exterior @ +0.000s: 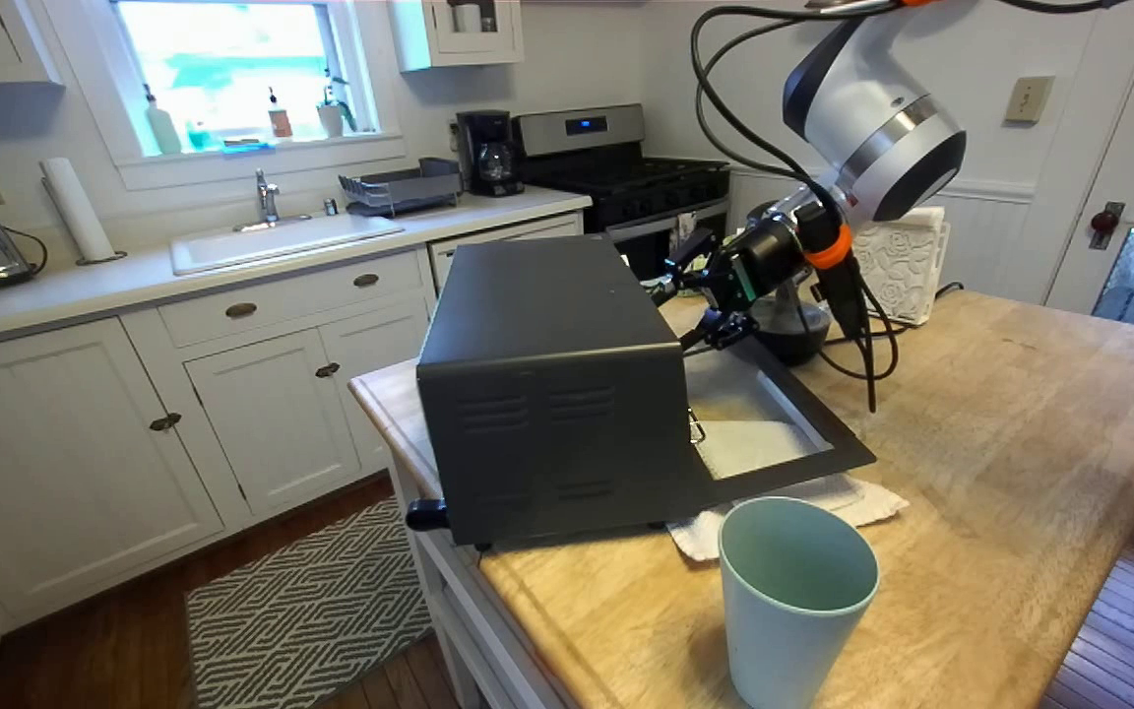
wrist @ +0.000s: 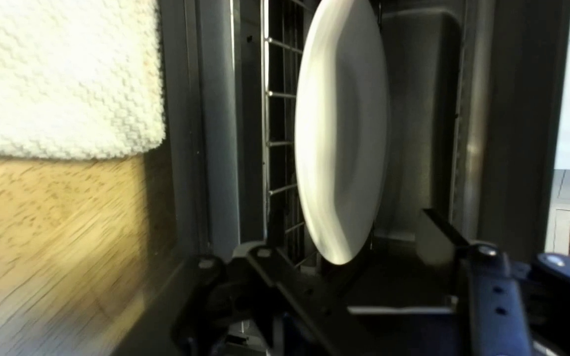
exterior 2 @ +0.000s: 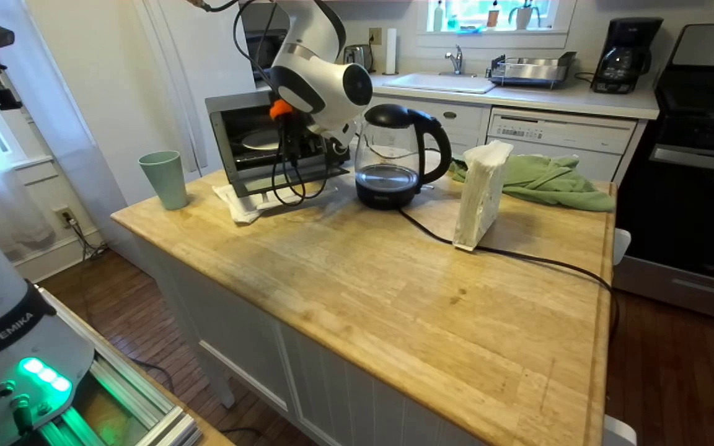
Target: Pick up the paper plate and in the oven on top of the oven wire rack
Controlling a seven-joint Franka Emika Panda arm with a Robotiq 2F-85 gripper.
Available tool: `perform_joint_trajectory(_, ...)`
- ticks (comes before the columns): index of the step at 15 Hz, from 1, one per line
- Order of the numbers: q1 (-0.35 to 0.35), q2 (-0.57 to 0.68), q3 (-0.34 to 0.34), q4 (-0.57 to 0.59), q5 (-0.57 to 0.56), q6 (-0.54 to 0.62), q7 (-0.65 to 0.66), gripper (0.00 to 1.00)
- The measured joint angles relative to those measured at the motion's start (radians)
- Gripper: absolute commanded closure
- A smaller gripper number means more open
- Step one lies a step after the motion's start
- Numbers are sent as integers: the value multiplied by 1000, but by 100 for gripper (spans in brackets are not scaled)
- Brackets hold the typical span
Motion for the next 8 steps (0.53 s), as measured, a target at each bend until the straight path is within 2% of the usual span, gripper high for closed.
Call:
perform_joint_trajectory(5, -2, -2, -35, -1, -7, 30, 0, 96)
perform_joint_trajectory(8, -2, -2, -42, -4, -15, 65, 0, 100)
